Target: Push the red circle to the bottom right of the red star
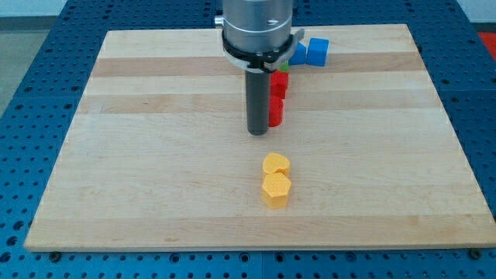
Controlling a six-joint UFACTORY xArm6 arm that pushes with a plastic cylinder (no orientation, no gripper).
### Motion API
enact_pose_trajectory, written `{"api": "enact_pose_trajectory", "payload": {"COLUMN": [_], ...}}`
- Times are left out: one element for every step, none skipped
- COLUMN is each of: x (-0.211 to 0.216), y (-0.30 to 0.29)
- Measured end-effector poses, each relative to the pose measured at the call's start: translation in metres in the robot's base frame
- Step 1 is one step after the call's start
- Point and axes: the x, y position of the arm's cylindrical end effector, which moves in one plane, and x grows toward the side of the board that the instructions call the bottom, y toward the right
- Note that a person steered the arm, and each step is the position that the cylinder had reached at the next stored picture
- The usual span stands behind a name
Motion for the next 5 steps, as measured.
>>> {"api": "enact_pose_trajectory", "payload": {"x": [-0.005,-0.007,-0.011,-0.029,-0.045], "y": [-0.020,-0.017,0.022,0.043,0.052]}}
